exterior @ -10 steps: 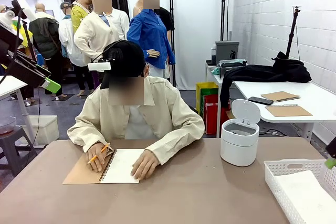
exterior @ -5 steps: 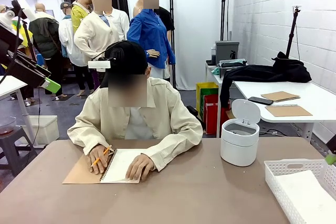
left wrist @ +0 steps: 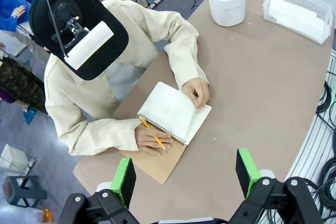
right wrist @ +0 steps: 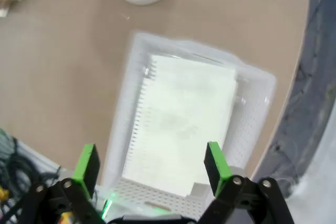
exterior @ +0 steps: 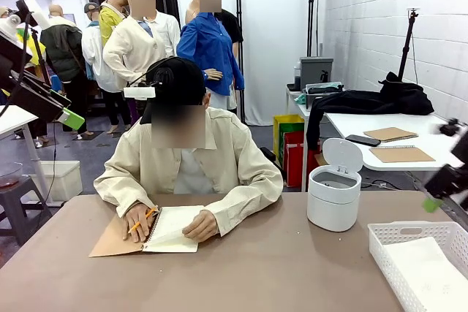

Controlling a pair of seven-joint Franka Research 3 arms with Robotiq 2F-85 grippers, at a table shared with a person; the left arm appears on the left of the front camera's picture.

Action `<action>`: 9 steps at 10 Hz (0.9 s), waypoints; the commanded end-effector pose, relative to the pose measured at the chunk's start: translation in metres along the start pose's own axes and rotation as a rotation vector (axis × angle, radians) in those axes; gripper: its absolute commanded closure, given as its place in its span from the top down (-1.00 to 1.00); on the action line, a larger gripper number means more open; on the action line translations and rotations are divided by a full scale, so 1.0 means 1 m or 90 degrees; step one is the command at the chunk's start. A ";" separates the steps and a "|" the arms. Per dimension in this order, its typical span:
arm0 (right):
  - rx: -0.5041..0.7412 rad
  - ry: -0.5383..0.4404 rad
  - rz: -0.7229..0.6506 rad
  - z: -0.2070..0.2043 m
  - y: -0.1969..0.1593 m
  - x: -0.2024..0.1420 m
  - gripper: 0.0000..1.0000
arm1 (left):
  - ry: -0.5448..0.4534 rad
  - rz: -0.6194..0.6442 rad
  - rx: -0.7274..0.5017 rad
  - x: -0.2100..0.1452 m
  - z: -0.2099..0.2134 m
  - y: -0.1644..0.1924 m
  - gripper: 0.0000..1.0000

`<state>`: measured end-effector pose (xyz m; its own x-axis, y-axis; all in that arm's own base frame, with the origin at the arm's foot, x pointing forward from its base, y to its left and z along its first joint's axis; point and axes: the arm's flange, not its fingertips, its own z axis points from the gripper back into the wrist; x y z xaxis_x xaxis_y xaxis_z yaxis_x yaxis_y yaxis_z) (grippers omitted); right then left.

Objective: Sort the paper based on its condition.
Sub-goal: If a person hands you a paper, place it in the Organizing basket , and if it's crumpled, put it in the Trash can.

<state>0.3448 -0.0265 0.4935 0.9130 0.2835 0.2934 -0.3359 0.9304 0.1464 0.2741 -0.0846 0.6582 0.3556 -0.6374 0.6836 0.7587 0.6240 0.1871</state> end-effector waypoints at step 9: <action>0.076 -0.183 0.435 0.087 0.196 0.099 1.00 | 0.000 0.001 0.001 0.000 0.000 0.001 1.00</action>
<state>0.3313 0.1540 0.6329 0.4441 0.6930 0.5679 -0.8141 0.5768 -0.0671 0.2741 -0.0845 0.6582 0.3557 -0.6372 0.6837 0.7587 0.6241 0.1870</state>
